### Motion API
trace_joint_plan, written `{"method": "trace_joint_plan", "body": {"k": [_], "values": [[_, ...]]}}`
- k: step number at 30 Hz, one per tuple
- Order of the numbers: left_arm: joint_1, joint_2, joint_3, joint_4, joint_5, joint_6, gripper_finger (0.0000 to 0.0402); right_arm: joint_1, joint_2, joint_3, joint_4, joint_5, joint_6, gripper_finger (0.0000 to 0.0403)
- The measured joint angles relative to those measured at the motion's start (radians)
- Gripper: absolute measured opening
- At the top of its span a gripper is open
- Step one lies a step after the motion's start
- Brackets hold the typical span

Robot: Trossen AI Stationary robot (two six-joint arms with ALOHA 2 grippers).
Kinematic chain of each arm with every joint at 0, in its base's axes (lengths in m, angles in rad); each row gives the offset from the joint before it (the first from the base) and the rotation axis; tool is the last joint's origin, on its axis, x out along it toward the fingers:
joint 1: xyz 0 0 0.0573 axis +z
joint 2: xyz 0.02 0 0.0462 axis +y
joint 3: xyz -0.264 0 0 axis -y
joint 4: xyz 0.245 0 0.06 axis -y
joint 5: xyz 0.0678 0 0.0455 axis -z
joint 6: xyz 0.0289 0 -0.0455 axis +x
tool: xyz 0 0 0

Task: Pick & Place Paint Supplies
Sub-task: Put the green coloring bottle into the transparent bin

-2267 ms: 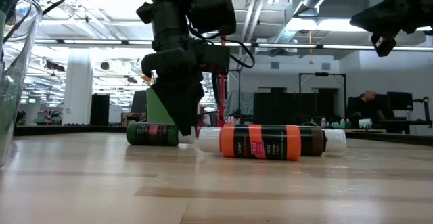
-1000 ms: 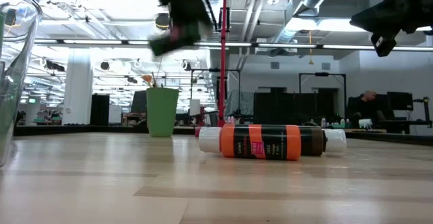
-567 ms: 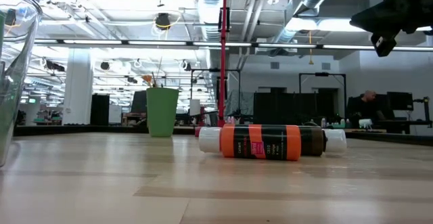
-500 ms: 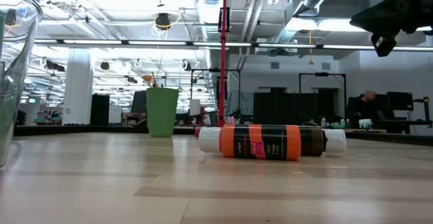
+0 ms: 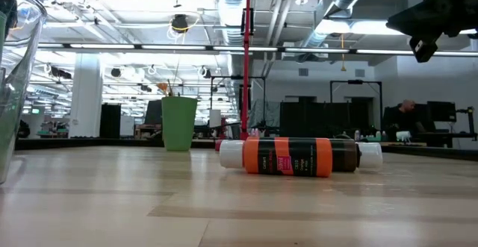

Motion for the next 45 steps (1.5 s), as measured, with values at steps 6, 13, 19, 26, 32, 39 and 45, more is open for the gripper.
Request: {"method": "trace_joint_plan", "body": {"k": [6, 13, 19, 26, 32, 39, 45], "values": [[-0.117, 0.007, -0.021, 0.01, -0.056, -0.031, 0.0093, 0.0, 0.0, 0.0, 0.0, 0.0, 0.0, 0.0032], [-0.194, 0.095, -0.023, 0.004, -0.07, -0.028, 0.0101, 0.0, 0.0, 0.0, 0.0, 0.0, 0.0, 0.0032], [-0.203, 0.216, -0.023, 0.003, -0.073, -0.048, 0.0105, 0.0, 0.0, 0.0, 0.0, 0.0, 0.0, 0.0033], [-0.203, 0.317, -0.023, 0.013, -0.134, -0.052, 0.0106, 0.0, 0.0, 0.0, 0.0, 0.0, 0.0, 0.0031], [-0.203, 0.358, -0.023, 0.055, -0.25, -0.053, 0.0105, 0.0, 0.0, 0.0, 0.0, 0.0, 0.0, 0.0033], [-0.203, 0.367, -0.023, 0.135, -0.366, -0.094, 0.0104, 0.0, 0.0, 0.0, 0.0, 0.0, 0.0, 0.0031], [-0.186, 0.321, -0.023, 0.236, -0.435, 0.135, 0.0104, 0.0, 0.0, 0.0, 0.0, 0.0, 0.0, 0.0033]]}}
